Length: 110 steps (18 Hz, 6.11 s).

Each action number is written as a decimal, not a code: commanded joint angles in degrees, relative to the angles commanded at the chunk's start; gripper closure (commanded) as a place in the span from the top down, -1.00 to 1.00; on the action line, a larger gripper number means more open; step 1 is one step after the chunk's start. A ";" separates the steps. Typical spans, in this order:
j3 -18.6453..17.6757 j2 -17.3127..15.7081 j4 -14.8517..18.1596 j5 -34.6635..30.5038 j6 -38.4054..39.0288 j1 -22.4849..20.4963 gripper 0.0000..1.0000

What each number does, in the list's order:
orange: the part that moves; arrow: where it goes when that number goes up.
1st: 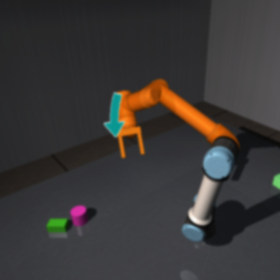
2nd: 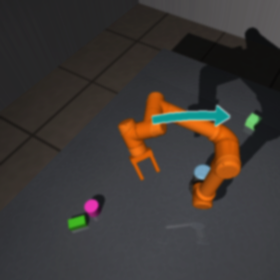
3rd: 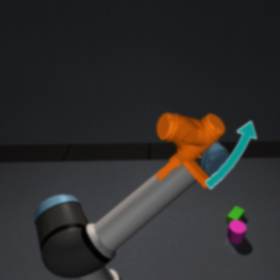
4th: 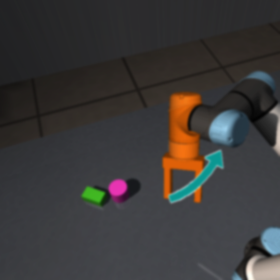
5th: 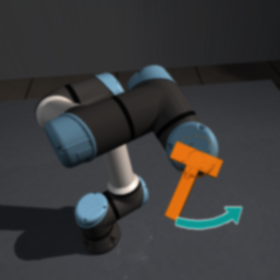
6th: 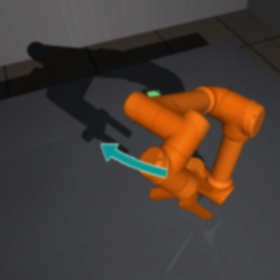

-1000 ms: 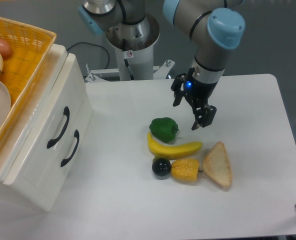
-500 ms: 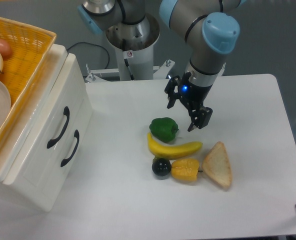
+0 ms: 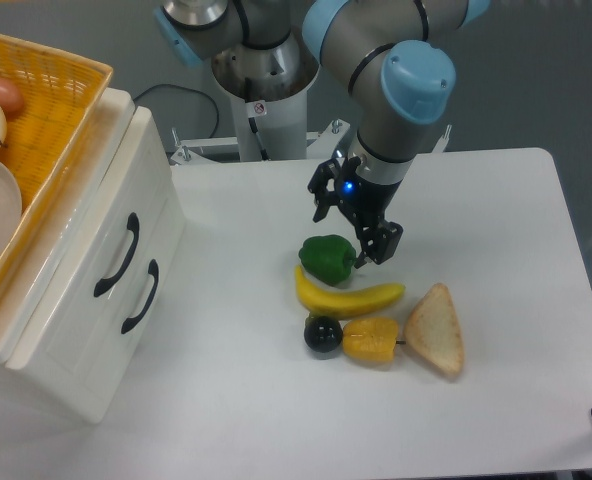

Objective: Slide open the top white drawer
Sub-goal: 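Lower the open gripper slightly above the green pepper, then move the gripper toward the upper drawer handle of the white cabinet, then align the gripper fingers around the upper drawer's black handle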

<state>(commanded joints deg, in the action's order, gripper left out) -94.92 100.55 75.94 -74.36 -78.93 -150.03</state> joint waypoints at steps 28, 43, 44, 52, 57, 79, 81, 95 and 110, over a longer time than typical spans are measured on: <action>3.43 3.25 5.18 4.92 44.11 7.91 1.00; 4.31 2.90 6.50 10.54 44.21 13.71 1.00; 4.31 2.90 6.50 10.81 44.21 13.71 1.00; 4.31 2.99 7.91 12.83 44.30 14.67 1.00; 4.39 3.25 7.82 13.44 44.56 15.64 1.00; 5.01 4.74 7.65 14.06 46.32 18.28 1.00; 5.01 4.83 7.56 14.06 46.76 18.72 1.00; 5.54 5.36 7.47 14.85 47.37 19.16 1.00; 5.71 6.06 7.47 14.77 47.46 19.60 1.00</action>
<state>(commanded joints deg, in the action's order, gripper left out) -89.21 106.61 83.41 -59.59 -31.46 -130.43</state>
